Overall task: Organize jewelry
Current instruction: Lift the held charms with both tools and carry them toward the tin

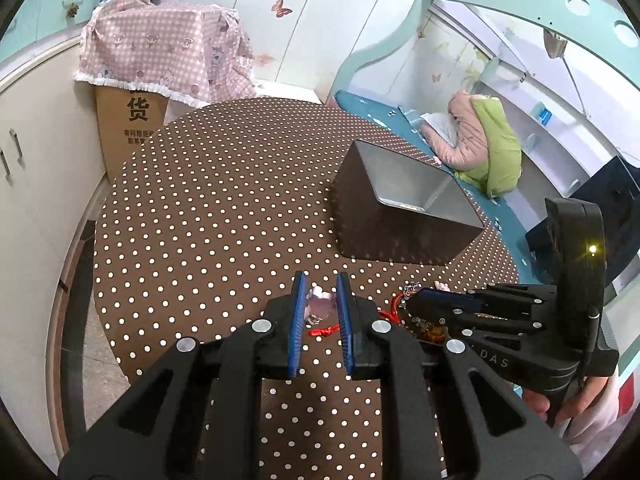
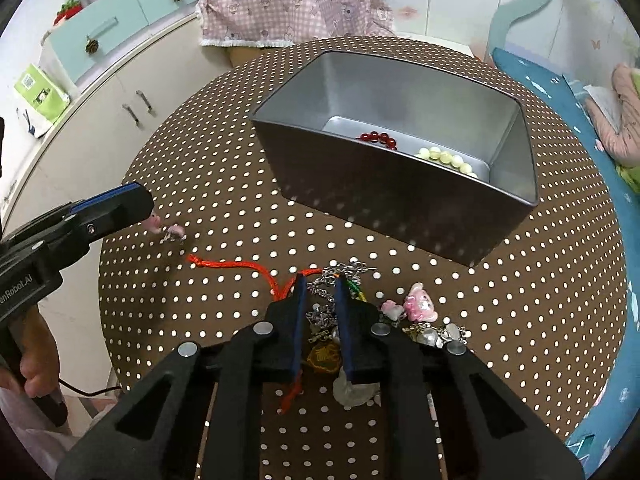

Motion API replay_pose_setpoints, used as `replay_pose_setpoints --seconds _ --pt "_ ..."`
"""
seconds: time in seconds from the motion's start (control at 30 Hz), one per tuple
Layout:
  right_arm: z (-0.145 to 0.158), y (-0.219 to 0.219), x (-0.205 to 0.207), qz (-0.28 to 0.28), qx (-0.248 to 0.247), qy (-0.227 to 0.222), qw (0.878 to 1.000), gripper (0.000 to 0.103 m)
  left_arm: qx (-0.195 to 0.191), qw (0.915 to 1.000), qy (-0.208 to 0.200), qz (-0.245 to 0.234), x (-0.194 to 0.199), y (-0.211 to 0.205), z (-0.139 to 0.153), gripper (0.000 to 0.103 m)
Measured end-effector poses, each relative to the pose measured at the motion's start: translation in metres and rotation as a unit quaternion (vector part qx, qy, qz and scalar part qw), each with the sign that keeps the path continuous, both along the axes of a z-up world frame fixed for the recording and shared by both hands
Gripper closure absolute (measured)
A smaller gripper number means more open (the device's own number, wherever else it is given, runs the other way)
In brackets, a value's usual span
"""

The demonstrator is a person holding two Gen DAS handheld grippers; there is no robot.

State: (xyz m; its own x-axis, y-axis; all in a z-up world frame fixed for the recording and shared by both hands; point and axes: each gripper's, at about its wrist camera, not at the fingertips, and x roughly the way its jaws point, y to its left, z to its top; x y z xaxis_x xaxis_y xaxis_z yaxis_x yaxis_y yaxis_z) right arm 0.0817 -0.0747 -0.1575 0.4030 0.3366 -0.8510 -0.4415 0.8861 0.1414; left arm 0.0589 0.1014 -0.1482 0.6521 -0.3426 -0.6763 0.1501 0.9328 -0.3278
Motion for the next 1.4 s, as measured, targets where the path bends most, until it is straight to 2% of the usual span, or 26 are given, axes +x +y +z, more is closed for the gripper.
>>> replay_pose_setpoints --seconds 0.17,0.3,0.37,0.43,0.5,0.67,0.8,0.9,0.93,0.97,1.0,1.1,1.13,1.2,1.33,1.4 --pt "-0.004 0.009 0.002 0.006 -0.022 -0.014 1.000 0.089 0.001 1.0000 0.007 0.000 0.000 0.000 -0.005 0.087" --pt "-0.006 0.005 0.000 0.012 -0.017 -0.020 1.000 0.090 0.003 0.9999 0.011 -0.009 0.000 -0.006 -0.010 0.087" --pt "-0.007 0.004 0.001 0.012 -0.015 -0.021 1.000 0.098 0.002 0.9998 0.013 -0.013 0.000 -0.009 -0.011 0.087" --pt "-0.008 0.001 0.002 0.011 -0.003 -0.011 1.000 0.103 0.003 0.9998 0.012 -0.016 -0.001 -0.011 -0.010 0.087" --pt "-0.007 -0.005 0.003 0.004 0.016 0.005 1.000 0.103 0.004 0.9998 0.009 -0.017 -0.002 -0.013 -0.009 0.087" --pt "0.005 -0.018 0.003 -0.009 0.042 0.003 0.999 0.103 0.001 0.9999 0.005 -0.013 -0.004 -0.011 -0.008 0.087" --pt "0.019 -0.018 -0.003 0.002 0.045 -0.019 0.999 0.103 0.000 0.9999 0.004 -0.013 -0.005 -0.011 -0.007 0.087" --pt "0.019 -0.010 -0.006 0.011 0.028 -0.026 0.999 0.098 0.000 0.9999 0.001 -0.017 -0.007 -0.012 -0.006 0.087" --pt "0.017 -0.007 -0.007 0.017 0.022 -0.027 0.999 0.092 0.000 0.9998 0.001 -0.018 -0.007 -0.013 -0.006 0.087" --pt "0.015 -0.003 -0.009 0.021 0.012 -0.028 0.999 0.079 0.001 0.9998 0.002 -0.018 -0.007 -0.013 -0.006 0.087" --pt "0.012 -0.001 -0.009 0.022 0.003 -0.030 0.999 0.074 0.002 0.9998 0.003 -0.019 -0.006 -0.014 -0.006 0.087" --pt "0.003 0.004 -0.007 0.022 -0.015 -0.026 0.999 0.072 0.003 0.9998 0.004 -0.019 -0.006 -0.014 -0.007 0.087" --pt "-0.001 0.005 -0.007 0.022 -0.020 -0.022 0.999 0.072 0.003 0.9998 0.004 -0.019 -0.007 -0.014 -0.007 0.087" --pt "-0.008 0.008 -0.004 0.025 -0.032 -0.016 0.999 0.079 0.003 0.9998 0.005 -0.018 -0.006 -0.014 -0.007 0.087" --pt "-0.011 0.008 -0.004 0.025 -0.045 -0.028 0.998 0.090 0.002 0.9998 0.008 -0.016 -0.006 -0.013 -0.008 0.087" --pt "-0.011 0.005 -0.002 0.024 -0.038 -0.025 0.999 0.092 0.003 0.9998 0.008 -0.017 -0.005 -0.013 -0.008 0.087"
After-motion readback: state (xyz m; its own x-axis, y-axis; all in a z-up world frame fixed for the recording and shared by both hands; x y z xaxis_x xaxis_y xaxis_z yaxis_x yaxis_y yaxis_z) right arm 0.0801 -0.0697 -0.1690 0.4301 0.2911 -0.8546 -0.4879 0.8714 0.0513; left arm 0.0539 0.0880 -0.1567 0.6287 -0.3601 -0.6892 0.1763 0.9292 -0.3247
